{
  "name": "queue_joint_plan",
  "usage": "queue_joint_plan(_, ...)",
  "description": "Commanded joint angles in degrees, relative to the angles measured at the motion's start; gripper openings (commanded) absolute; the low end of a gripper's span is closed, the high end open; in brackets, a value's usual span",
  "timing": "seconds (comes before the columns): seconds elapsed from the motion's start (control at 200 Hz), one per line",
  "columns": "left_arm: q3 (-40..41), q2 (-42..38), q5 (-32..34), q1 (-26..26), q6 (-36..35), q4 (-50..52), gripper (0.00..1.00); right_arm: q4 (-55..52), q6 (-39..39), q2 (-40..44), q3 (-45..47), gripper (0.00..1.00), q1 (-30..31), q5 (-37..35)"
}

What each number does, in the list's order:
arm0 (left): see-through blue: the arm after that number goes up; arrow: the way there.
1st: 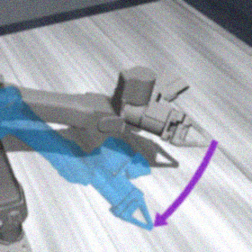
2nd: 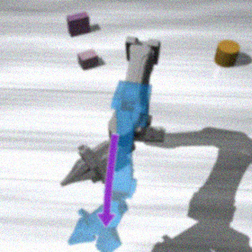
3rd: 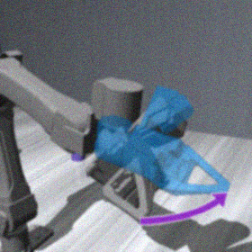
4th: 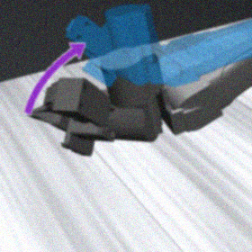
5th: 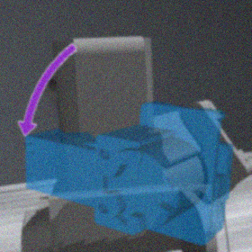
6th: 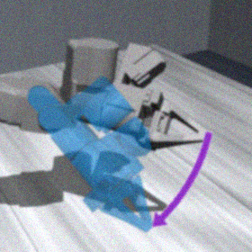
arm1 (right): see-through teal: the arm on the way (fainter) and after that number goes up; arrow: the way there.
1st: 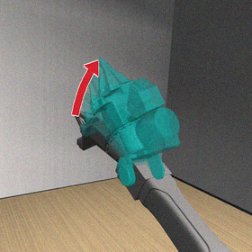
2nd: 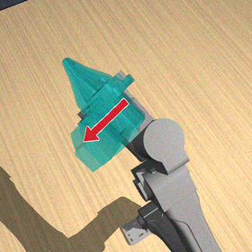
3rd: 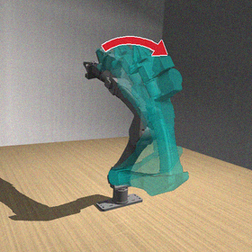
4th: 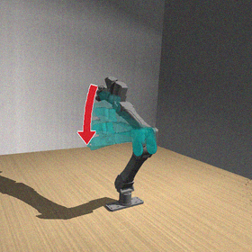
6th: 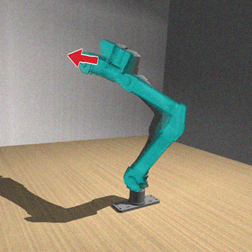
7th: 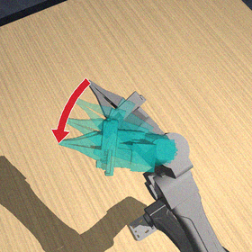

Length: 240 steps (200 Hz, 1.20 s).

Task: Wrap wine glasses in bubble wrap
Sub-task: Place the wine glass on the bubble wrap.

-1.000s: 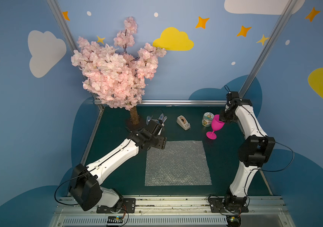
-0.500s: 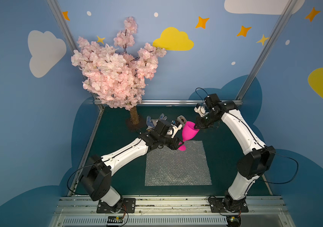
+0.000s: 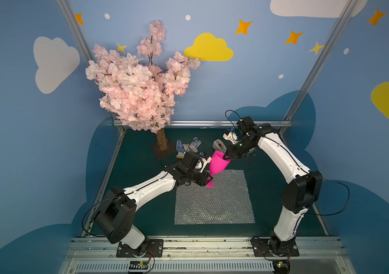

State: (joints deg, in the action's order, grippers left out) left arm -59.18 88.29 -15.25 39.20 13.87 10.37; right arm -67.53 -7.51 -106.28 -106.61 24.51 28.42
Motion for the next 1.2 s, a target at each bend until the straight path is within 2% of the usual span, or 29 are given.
queue_joint_plan(0.0,-0.80,0.72,1.35,0.06,-0.10,-0.55,0.36,1.11,0.12,-0.64,0.14,0.00,0.80,3.54)
queue_joint_plan(0.34,-2.23,2.50,3.88,1.22,-1.80,1.32,0.29,4.26,-0.86,-0.59,0.54,0.00,0.72,8.74)
queue_joint_plan(0.416,-2.82,2.68,4.52,1.82,-1.48,1.67,0.23,4.72,-0.99,-0.93,0.61,0.00,0.80,9.54)
queue_joint_plan(0.486,-2.51,2.22,6.10,1.93,-0.37,1.32,0.11,5.39,-1.10,-1.19,1.15,0.00,0.54,9.97)
queue_joint_plan(0.531,-1.98,1.87,6.77,1.82,-0.10,0.70,0.10,6.07,-1.21,-1.36,1.59,0.00,0.37,11.26)
queue_joint_plan(0.661,-0.92,1.08,8.04,1.84,0.67,0.18,0.04,6.76,-1.63,-2.00,1.58,0.11,0.04,12.09)
queue_joint_plan(0.801,0.44,-0.17,9.09,1.81,3.68,-0.87,0.04,8.59,-2.46,-2.30,2.62,0.19,-0.34,13.30)
queue_joint_plan(0.871,1.18,-0.61,8.84,2.01,5.52,-1.11,0.04,9.12,-2.32,-3.00,3.05,0.12,-0.35,13.49)
queue_joint_plan(1.016,3.19,-0.23,7.85,2.22,8.66,-2.29,0.04,9.03,-1.53,-7.32,4.55,0.07,-0.73,12.95)
queue_joint_plan(1.196,3.45,-1.88,7.99,2.88,9.34,0.29,0.06,10.14,0.74,-13.25,7.11,0.01,-0.20,16.67)
